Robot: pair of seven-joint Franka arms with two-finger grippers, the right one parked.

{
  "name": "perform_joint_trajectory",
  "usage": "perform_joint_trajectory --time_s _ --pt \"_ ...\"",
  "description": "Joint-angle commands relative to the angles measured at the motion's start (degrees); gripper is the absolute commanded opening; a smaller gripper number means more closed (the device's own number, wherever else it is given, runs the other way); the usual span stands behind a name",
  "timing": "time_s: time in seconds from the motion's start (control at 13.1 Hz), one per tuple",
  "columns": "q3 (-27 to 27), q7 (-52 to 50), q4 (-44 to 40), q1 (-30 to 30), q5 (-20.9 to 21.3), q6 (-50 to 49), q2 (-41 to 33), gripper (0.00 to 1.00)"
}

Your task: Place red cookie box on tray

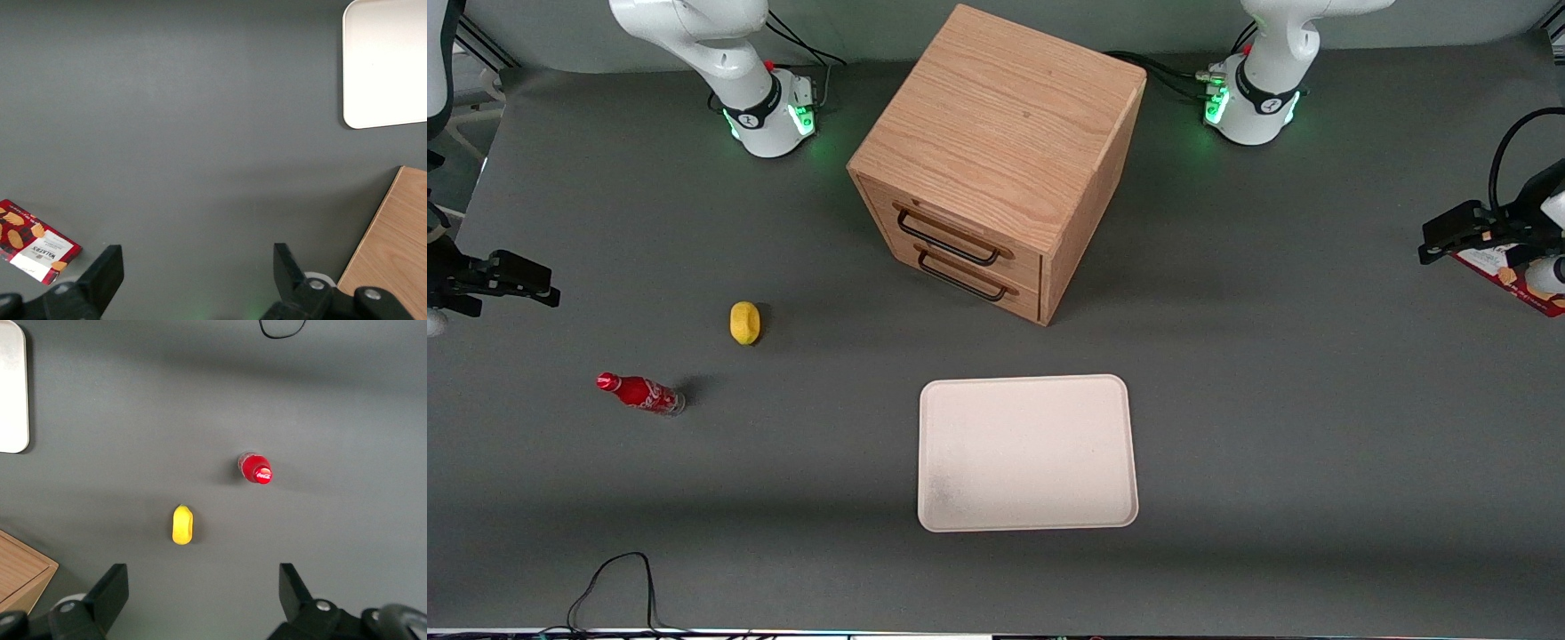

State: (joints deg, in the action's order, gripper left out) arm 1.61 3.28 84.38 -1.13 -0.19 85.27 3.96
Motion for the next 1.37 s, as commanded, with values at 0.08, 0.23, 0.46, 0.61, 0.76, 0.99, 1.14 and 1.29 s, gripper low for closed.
perform_joint_trajectory --time_s 0.08,0.23,0.46,0.61,0.76,0.99,1.14,1.29 --pt "-0.1 -1.1 0.3 0.1 -0.1 -0.8 -0.5 1.00" --pt "-0.1 -1.3 0.3 0.0 -0.1 -1.2 -0.5 1.00" --pt "-1.3 -1.3 0.3 -2.6 0.1 -3.3 -0.5 1.00" --pt "-1.3 -1.2 0.6 -8.5 0.0 -3.9 -0.5 1.00" --pt "-1.3 -0.2 0.8 -15.0 0.0 -3.9 0.1 1.00" --pt "-1.4 -0.6 0.7 -24.1 1.0 -2.9 2.6 1.00" --pt "-1.3 -0.4 0.6 -30.7 3.0 -0.7 4.7 1.00" --pt "-1.4 -1.1 0.6 -36.6 3.2 3.9 7.2 1.00"
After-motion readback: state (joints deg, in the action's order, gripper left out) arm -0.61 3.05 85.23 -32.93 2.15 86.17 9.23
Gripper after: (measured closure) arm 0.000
